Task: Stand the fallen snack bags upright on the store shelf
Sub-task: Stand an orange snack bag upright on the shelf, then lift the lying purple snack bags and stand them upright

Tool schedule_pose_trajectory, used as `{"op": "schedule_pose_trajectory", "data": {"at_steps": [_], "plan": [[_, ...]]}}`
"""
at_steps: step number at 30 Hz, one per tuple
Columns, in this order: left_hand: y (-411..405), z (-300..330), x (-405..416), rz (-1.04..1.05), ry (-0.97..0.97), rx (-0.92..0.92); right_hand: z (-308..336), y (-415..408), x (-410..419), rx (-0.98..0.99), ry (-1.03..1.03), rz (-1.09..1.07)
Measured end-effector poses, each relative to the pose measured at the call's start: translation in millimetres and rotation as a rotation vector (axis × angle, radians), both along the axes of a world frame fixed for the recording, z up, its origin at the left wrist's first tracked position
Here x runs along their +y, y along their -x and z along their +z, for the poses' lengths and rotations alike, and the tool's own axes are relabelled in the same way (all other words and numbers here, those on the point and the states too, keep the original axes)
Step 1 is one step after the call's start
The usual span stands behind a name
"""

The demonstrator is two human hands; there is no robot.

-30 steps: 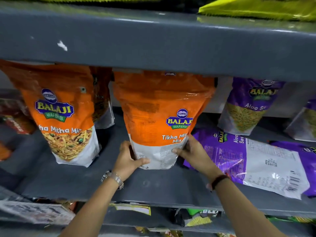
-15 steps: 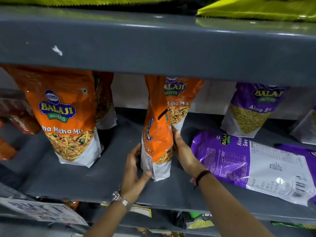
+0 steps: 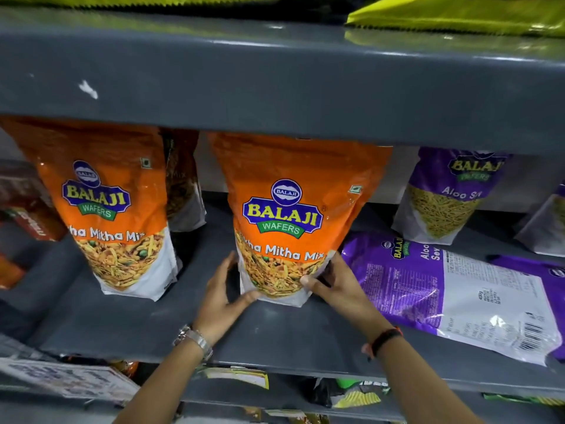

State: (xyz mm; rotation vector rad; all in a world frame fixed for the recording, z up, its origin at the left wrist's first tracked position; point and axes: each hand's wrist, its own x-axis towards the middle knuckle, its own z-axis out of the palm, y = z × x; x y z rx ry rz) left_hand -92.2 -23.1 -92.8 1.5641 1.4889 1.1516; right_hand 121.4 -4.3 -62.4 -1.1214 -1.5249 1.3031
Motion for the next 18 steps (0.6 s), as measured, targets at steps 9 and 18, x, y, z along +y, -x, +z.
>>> {"op": "schedule_pose_trajectory", "data": {"at_steps": [9,18], "plan": [[-16.6,-4.0,-5.5,0.194,-0.062,0.074,6.2,-16.3,1.2,-0.081,-0.035,0.061],[-160.9,-8.5,-47.5,0.324,-0.13,-0.173,59.1,-202.5,15.3,-0.691,-0.217,-0.229]]}}
